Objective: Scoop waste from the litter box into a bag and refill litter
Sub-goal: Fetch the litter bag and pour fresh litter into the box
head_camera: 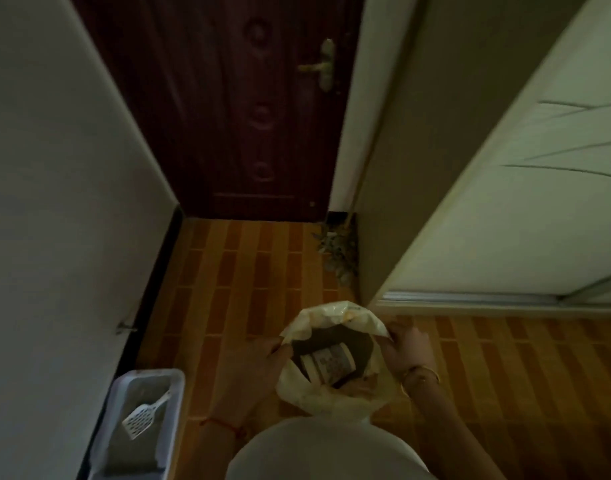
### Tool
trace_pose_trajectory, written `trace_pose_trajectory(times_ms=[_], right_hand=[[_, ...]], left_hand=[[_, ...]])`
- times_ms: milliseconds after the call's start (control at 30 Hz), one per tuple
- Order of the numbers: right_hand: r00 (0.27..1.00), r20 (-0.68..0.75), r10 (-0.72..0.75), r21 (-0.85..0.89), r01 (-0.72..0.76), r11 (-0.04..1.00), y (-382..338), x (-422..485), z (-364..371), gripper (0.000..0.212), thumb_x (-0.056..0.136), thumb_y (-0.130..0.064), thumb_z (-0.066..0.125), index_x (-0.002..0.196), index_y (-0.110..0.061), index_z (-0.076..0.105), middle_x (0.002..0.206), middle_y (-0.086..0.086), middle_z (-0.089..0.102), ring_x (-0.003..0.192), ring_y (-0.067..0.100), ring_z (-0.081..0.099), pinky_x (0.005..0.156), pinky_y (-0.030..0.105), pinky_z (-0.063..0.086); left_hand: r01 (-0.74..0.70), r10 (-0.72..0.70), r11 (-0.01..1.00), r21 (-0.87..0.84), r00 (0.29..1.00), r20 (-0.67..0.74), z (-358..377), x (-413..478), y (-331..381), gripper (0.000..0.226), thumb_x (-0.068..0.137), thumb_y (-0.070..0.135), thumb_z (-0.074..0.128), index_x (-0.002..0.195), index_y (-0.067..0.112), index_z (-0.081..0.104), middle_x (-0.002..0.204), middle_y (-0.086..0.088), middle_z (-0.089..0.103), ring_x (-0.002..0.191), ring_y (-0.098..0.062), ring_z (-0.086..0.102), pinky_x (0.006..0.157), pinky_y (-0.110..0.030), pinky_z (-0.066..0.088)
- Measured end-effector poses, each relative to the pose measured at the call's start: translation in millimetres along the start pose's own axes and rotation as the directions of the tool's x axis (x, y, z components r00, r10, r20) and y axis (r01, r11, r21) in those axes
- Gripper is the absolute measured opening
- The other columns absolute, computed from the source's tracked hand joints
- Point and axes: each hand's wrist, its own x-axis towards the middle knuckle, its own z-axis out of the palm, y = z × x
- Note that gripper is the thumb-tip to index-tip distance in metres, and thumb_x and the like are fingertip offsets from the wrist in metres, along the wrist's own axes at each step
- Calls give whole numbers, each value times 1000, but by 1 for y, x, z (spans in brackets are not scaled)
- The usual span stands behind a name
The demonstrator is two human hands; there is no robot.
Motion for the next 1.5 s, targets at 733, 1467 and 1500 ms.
trace_pose_trajectory(times_ms=[733, 1467, 1500], right_hand=[[817, -131, 561, 249, -521, 817, 314, 72, -121, 17, 83, -26, 59, 90, -21, 73, 84, 7, 72, 80, 28, 66, 60, 26, 41], [801, 110, 589, 121, -599, 792, 485, 273, -161, 29, 78, -7, 53, 99, -15, 70, 96, 10, 68, 90, 30, 65, 68, 33, 52], [802, 115, 587, 119, -597, 793, 492, 282, -160, 30, 77, -8, 53, 100, -15, 70, 98, 11, 68, 91, 30, 64, 71, 34, 54]], left_hand=[[-327, 193, 925, 193, 843, 502, 292, 139, 235, 37, 93, 18, 56, 57, 22, 55, 57, 4, 52, 53, -12, 50, 51, -26, 36], [-223, -40, 890, 397, 830, 556, 481, 308, 304, 35, 99, 23, 49, 64, 20, 52, 64, 1, 51, 58, -12, 49, 53, -22, 35], [-212, -49, 892, 400, 833, 550, 486, 314, 306, 35, 99, 24, 49, 64, 21, 53, 65, 1, 52, 59, -13, 49, 54, -23, 36]])
